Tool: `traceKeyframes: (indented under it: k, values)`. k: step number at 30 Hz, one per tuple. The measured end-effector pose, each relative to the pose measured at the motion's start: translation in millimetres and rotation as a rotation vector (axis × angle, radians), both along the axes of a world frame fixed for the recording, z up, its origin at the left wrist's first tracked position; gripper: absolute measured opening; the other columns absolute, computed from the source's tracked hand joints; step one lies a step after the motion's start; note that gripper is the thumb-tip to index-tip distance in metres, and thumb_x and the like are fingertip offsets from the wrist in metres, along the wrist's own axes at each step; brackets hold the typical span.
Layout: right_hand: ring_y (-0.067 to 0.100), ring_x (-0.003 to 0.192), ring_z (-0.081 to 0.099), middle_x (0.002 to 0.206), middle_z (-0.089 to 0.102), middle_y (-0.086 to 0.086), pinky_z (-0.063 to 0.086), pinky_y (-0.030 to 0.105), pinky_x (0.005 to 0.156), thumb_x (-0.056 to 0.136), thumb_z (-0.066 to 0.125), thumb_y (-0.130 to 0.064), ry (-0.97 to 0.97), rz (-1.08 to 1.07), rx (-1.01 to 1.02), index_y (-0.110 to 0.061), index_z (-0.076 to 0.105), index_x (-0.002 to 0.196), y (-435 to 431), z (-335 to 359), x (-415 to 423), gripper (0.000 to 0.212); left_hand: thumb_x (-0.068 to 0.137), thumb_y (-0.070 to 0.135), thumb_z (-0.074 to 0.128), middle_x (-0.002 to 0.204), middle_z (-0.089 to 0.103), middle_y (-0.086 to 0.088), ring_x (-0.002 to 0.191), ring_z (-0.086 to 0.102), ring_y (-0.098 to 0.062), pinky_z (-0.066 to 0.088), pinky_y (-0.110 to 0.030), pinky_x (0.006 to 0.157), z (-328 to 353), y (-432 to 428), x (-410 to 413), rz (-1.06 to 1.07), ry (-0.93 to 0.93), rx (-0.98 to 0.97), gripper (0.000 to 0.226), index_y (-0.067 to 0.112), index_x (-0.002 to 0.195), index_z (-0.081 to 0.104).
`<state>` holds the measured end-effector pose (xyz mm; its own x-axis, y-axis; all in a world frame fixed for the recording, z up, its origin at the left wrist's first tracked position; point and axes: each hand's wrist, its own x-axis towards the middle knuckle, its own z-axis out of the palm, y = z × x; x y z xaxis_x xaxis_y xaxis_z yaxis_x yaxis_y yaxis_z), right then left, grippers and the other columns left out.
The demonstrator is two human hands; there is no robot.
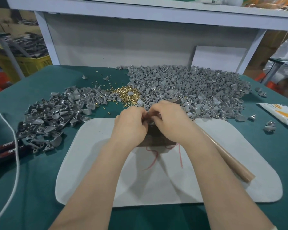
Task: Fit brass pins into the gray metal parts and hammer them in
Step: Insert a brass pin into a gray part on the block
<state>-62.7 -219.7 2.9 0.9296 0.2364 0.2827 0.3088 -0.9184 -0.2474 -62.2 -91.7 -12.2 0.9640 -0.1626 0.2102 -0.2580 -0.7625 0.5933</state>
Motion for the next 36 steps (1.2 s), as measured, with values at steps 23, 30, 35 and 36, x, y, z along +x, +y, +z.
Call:
traceKeyframes:
  k: [23, 30, 35, 36]
  values:
    - [0.019, 0.087, 0.049, 0.084, 0.047, -0.005, 0.040, 0.032, 0.077, 0.090, 0.055, -0.013, -0.025, -0.053, 0.086, -0.016, 0.062, 0.090, -0.3, -8.3, 1.0, 0.008, 0.087, 0.015, 0.060, 0.092, 0.069, -0.003, 0.098, 0.061, -0.028, 0.049, -0.041, 0.087, -1.4, -0.8, -0.9, 0.022, -0.020, -0.043, 0.010, 0.017, 0.091, 0.068]
    - [0.023, 0.097, 0.054, 0.103, 0.052, 0.003, 0.026, 0.024, 0.068, 0.090, 0.048, -0.006, -0.121, -0.064, -0.128, -0.016, 0.055, 0.100, 10.7, -4.7, -2.7, 0.016, 0.088, 0.012, 0.057, 0.098, 0.069, -0.009, 0.096, 0.060, -0.033, 0.050, -0.042, 0.083, 0.5, -0.8, -1.1, 0.013, -0.032, 0.001, 0.016, 0.016, 0.095, 0.071]
    - [0.024, 0.100, 0.055, 0.109, 0.052, 0.003, 0.032, 0.025, 0.073, 0.088, 0.049, -0.005, -0.135, -0.086, -0.161, -0.016, 0.053, 0.108, 13.7, -8.4, -1.0, 0.023, 0.087, 0.012, 0.056, 0.095, 0.067, -0.010, 0.093, 0.059, -0.034, 0.050, -0.039, 0.078, 0.4, -0.9, -1.3, 0.021, -0.040, 0.002, 0.016, 0.016, 0.092, 0.071]
    - [0.023, 0.100, 0.054, 0.109, 0.053, 0.004, 0.030, 0.025, 0.072, 0.089, 0.049, -0.006, -0.127, -0.097, -0.138, -0.015, 0.053, 0.107, 12.7, -10.0, -0.4, 0.021, 0.088, 0.013, 0.057, 0.096, 0.067, -0.010, 0.093, 0.059, -0.033, 0.049, -0.038, 0.078, 0.2, -1.0, -1.1, 0.026, -0.040, -0.004, 0.015, 0.016, 0.092, 0.071]
